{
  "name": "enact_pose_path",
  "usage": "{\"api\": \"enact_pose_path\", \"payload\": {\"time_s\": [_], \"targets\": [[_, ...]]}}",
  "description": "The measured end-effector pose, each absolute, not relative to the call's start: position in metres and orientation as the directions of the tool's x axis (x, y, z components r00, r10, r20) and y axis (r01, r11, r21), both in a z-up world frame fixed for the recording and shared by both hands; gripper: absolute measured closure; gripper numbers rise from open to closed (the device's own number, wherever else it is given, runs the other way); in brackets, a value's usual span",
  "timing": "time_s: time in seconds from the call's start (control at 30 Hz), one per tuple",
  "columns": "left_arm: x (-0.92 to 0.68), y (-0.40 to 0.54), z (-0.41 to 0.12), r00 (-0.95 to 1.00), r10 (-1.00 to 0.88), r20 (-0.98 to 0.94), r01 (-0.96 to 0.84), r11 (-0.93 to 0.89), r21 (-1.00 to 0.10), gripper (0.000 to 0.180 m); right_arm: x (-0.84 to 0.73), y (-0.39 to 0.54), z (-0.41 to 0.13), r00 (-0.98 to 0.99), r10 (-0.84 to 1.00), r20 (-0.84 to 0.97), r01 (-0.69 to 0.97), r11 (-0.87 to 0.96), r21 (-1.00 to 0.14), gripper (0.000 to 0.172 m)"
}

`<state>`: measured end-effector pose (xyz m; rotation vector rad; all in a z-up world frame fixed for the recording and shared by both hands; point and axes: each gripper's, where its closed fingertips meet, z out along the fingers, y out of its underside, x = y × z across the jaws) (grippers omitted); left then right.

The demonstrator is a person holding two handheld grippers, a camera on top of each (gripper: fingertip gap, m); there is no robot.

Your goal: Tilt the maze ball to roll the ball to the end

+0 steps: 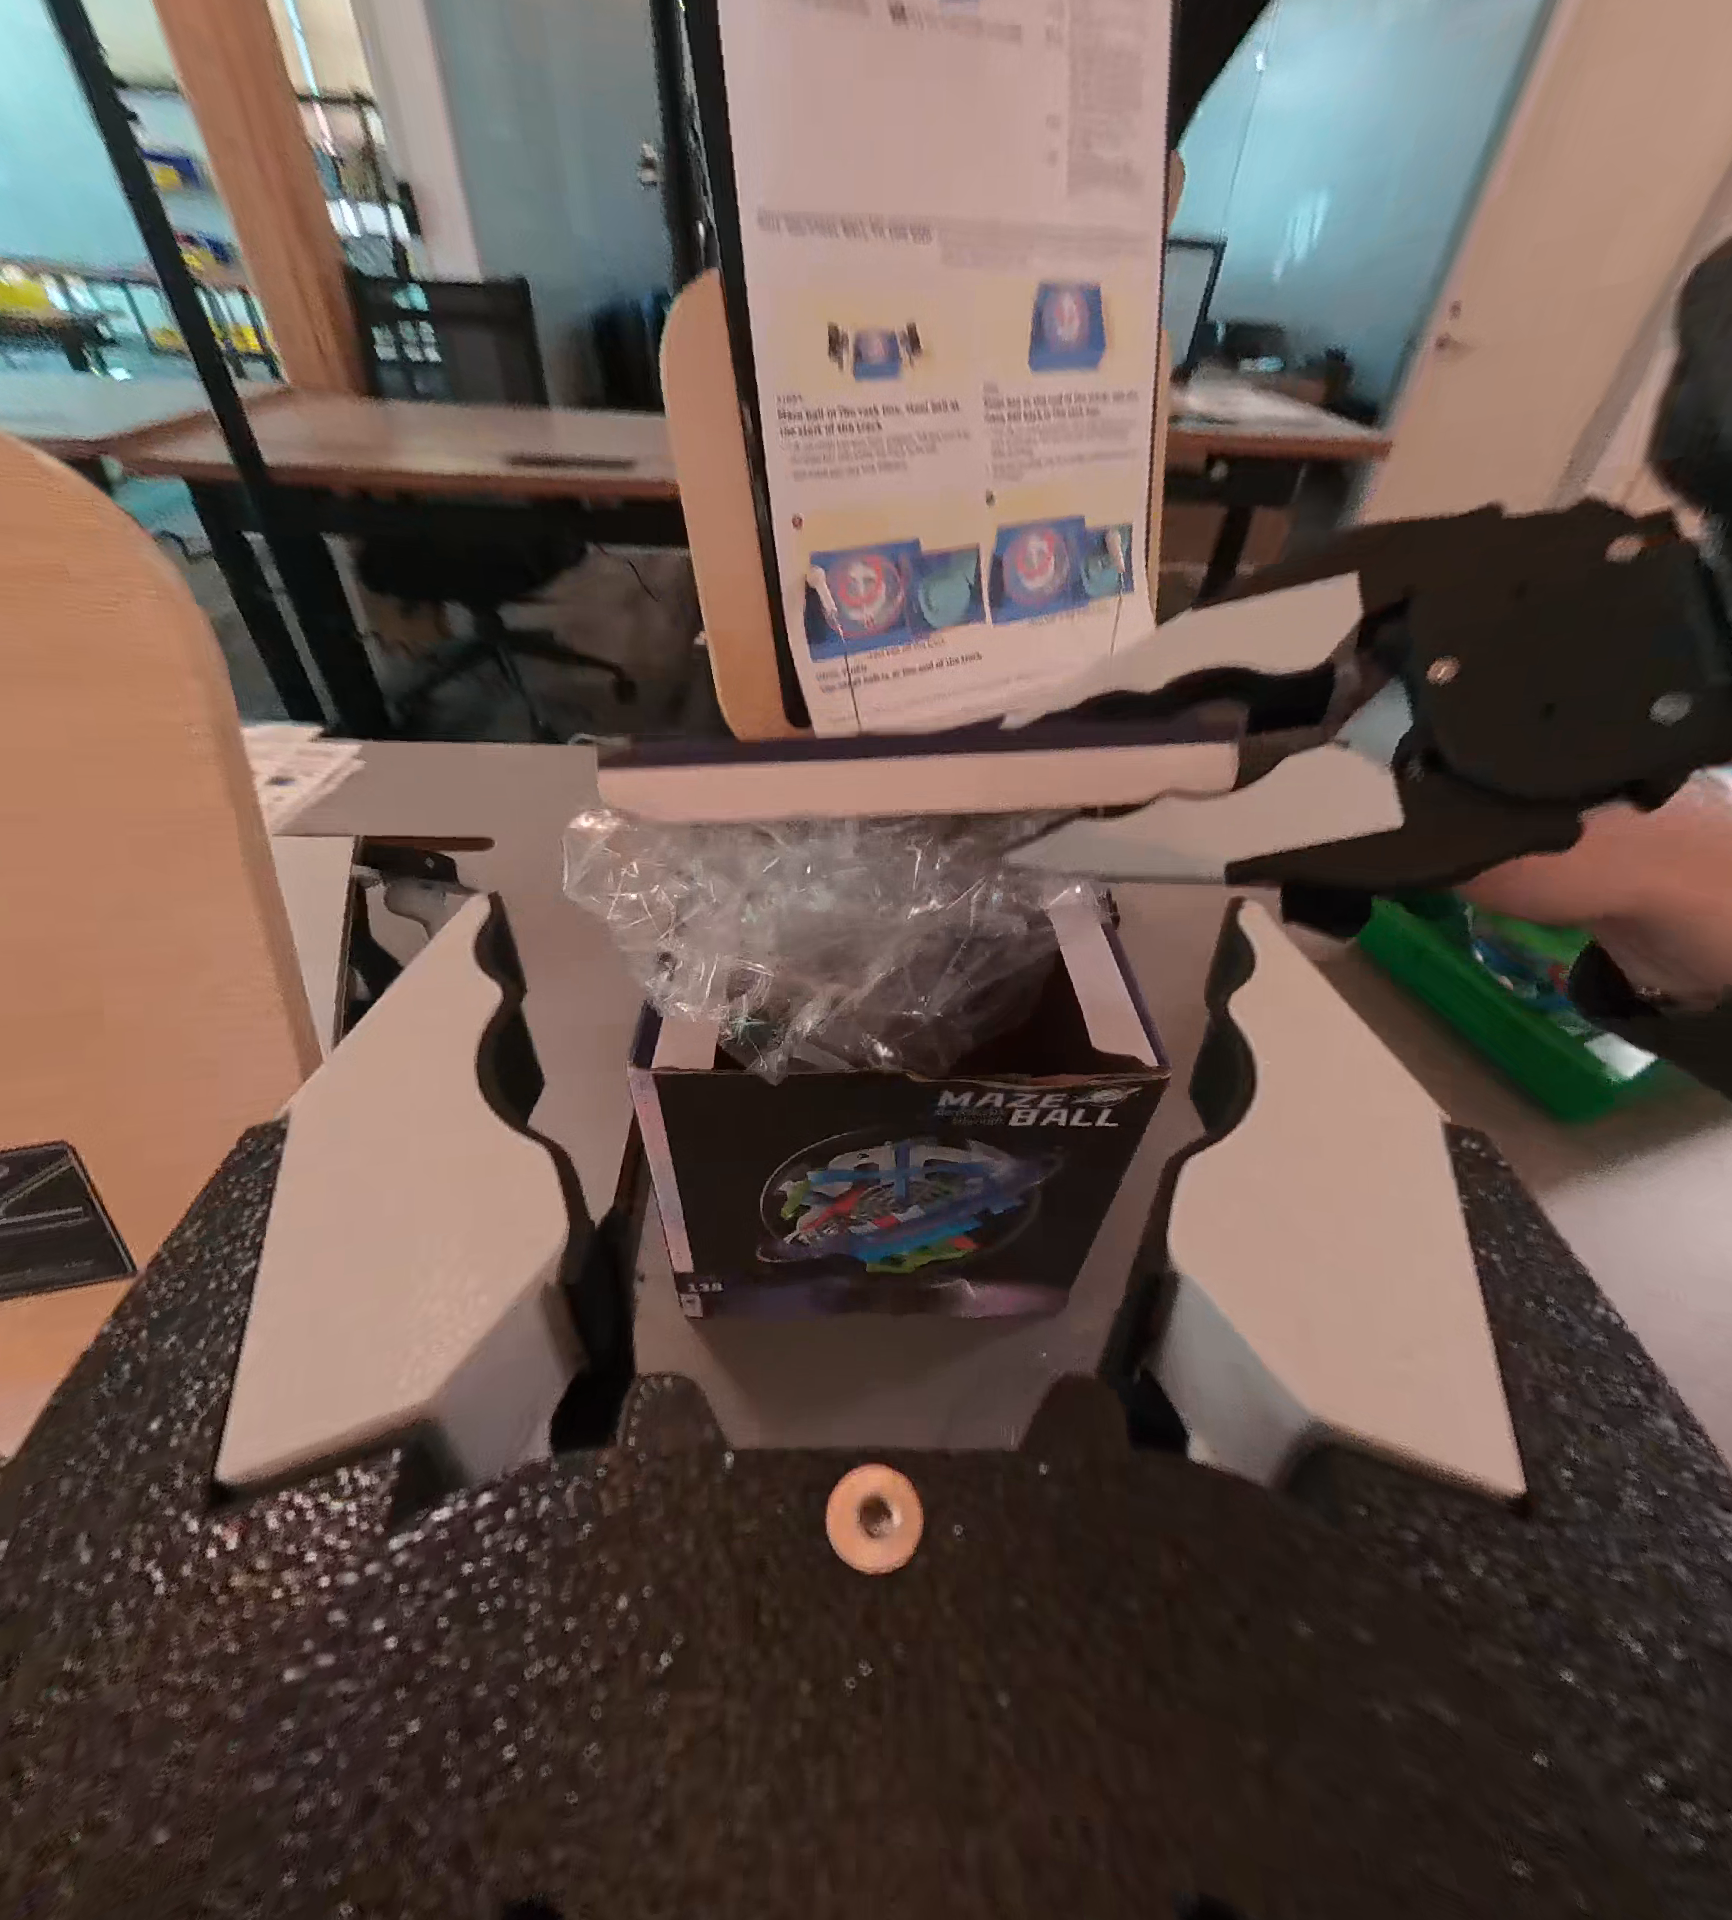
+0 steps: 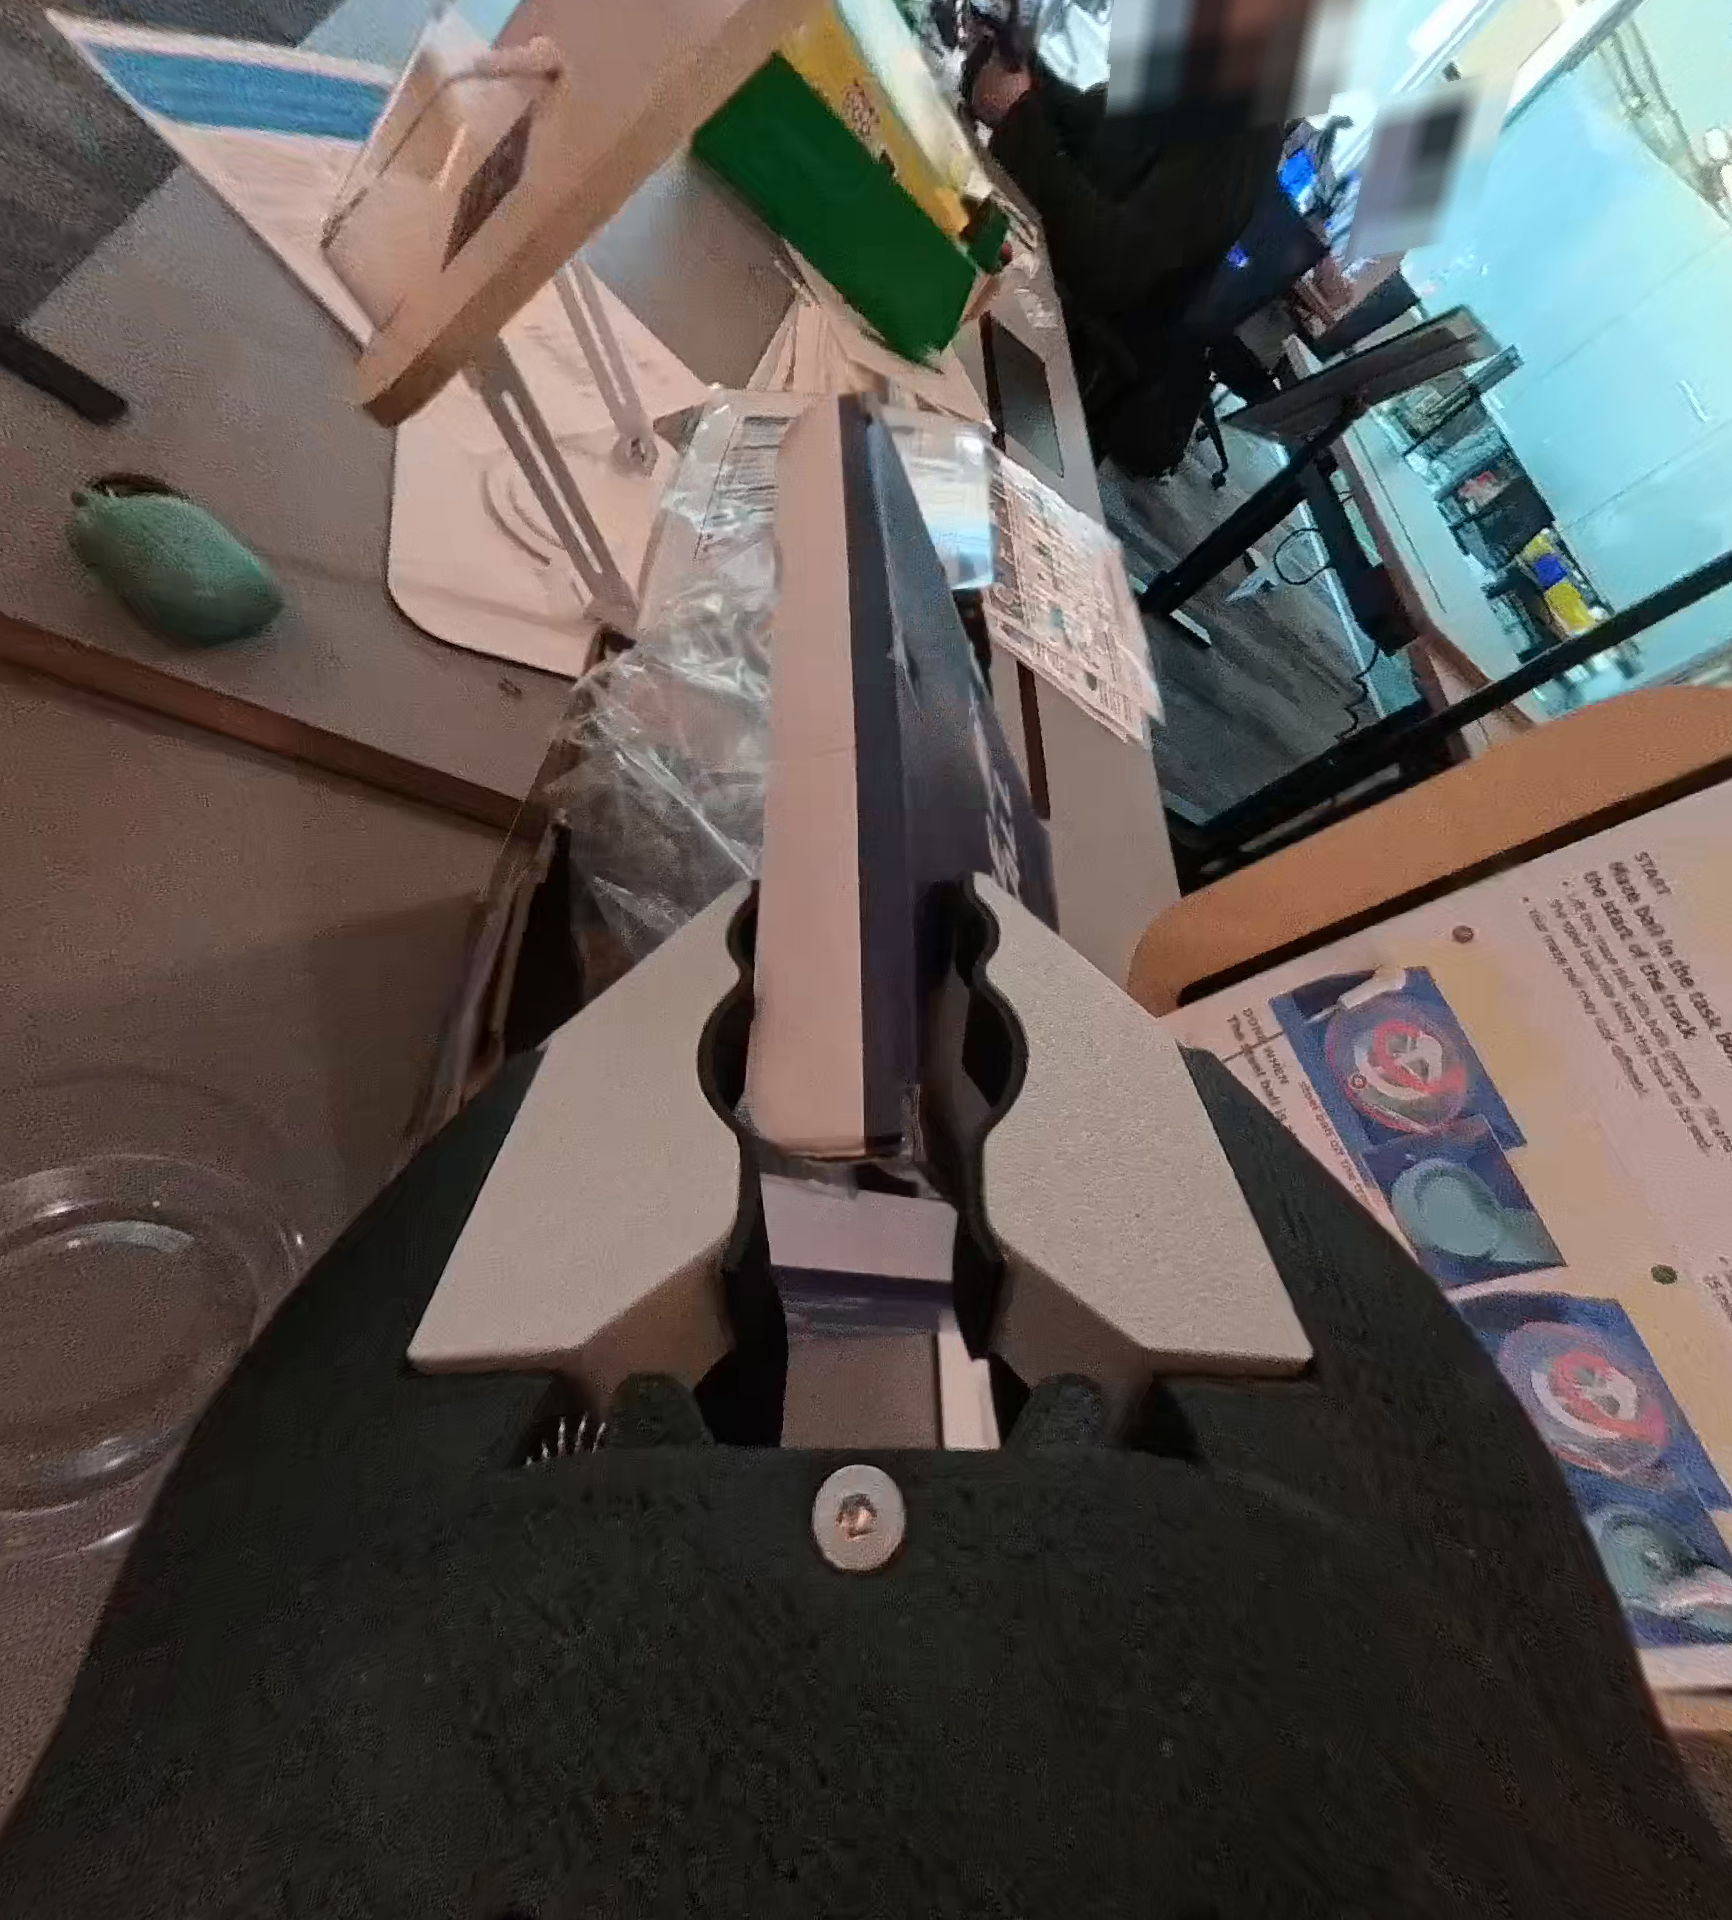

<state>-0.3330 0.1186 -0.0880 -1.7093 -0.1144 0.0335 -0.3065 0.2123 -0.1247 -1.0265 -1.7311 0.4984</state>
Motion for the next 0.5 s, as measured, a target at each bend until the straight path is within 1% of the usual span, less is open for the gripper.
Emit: {"api": "enact_pose_path", "payload": {"time_s": [0.07,0.13,0.17,0.2,0.23,0.3,0.33,0.4,0.43,0.47,0.5], "targets": [[-0.327,0.113,-0.089,0.994,0.098,0.048,0.057,-0.089,-0.994,0.056,-0.305,0.204,-0.139,-0.16,0.771,0.616,0.431,0.616,-0.659,0.133],[-0.322,0.112,-0.091,0.993,0.106,0.048,0.053,-0.049,-0.997,0.058,-0.302,0.198,-0.158,-0.222,0.669,0.71,0.468,0.711,-0.524,0.128],[-0.318,0.112,-0.092,0.993,0.108,0.048,0.052,-0.035,-0.998,0.059,-0.299,0.195,-0.17,-0.267,0.638,0.722,0.491,0.735,-0.468,0.124],[-0.314,0.112,-0.094,0.993,0.108,0.052,0.055,-0.019,-0.998,0.059,-0.296,0.192,-0.182,-0.309,0.637,0.706,0.517,0.736,-0.437,0.119],[-0.31,0.113,-0.095,0.992,0.107,0.06,0.061,-0.004,-0.998,0.059,-0.295,0.19,-0.188,-0.323,0.648,0.689,0.527,0.728,-0.438,0.119],[-0.3,0.115,-0.095,0.992,0.094,0.079,0.076,0.029,-0.997,0.059,-0.294,0.188,-0.186,-0.328,0.699,0.635,0.534,0.692,-0.486,0.115],[-0.296,0.115,-0.094,0.992,0.093,0.084,0.08,0.047,-0.996,0.057,-0.292,0.184,-0.184,-0.342,0.745,0.573,0.539,0.655,-0.53,0.108],[-0.291,0.113,-0.088,0.989,0.123,0.079,0.068,0.096,-0.993,0.053,-0.289,0.178,-0.171,-0.331,0.851,0.408,0.549,0.525,-0.65,0.069],[-0.287,0.111,-0.084,0.988,0.137,0.074,0.057,0.122,-0.991,0.052,-0.287,0.18,-0.158,-0.291,0.88,0.376,0.524,0.476,-0.706,0.056],[-0.282,0.107,-0.081,0.987,0.144,0.068,0.047,0.148,-0.988,0.052,-0.284,0.186,-0.14,-0.237,0.891,0.386,0.474,0.453,-0.755,0.051],[-0.275,0.103,-0.077,0.987,0.147,0.062,0.036,0.176,-0.984,0.052,-0.277,0.191,-0.12,-0.174,0.892,0.417,0.402,0.451,-0.797,0.05]]}}
